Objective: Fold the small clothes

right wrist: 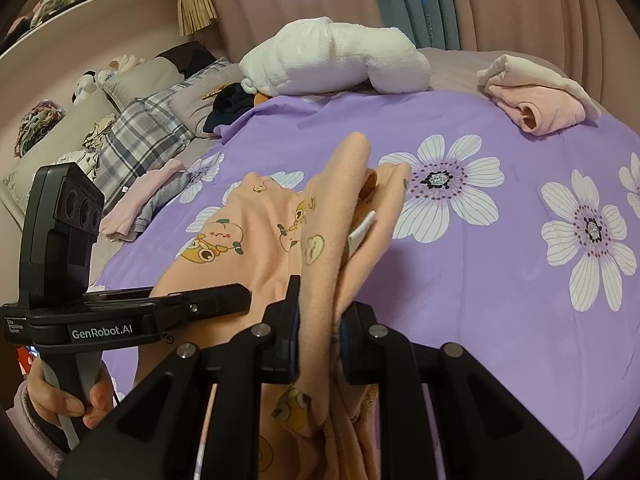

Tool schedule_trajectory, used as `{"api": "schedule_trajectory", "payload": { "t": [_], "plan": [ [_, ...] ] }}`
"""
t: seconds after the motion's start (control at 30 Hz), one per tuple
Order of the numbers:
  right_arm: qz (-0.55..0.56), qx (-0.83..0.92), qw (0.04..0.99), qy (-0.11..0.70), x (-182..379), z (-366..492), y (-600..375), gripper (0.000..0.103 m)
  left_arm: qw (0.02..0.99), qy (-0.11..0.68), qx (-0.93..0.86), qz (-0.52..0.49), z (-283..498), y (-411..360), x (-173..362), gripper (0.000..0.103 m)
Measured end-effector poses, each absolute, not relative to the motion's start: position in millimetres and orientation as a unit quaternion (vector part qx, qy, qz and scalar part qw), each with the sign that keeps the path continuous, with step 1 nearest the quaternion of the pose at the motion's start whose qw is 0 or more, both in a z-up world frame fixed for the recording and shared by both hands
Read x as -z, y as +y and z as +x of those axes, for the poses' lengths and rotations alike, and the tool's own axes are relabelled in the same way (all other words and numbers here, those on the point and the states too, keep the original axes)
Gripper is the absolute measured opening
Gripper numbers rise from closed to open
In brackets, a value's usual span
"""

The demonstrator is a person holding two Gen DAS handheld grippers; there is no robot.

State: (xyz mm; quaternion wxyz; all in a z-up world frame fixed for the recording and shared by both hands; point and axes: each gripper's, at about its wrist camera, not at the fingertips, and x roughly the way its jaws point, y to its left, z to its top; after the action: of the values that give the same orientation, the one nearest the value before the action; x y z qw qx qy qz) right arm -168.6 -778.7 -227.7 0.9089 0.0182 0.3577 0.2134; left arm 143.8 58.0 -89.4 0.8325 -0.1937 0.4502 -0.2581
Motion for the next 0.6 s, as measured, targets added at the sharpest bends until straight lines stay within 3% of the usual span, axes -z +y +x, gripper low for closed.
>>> {"api": "schedule_trajectory", "payload": {
  "t": [0.6],
  "plan": [
    [0.011, -0.194, 0.906, 0.377, 249.5, -129.7, -768.8, 0.017, 0.819, 0.478, 0.250, -0.193, 189.4, 48.7, 121.8, 0.028]
  ]
}}
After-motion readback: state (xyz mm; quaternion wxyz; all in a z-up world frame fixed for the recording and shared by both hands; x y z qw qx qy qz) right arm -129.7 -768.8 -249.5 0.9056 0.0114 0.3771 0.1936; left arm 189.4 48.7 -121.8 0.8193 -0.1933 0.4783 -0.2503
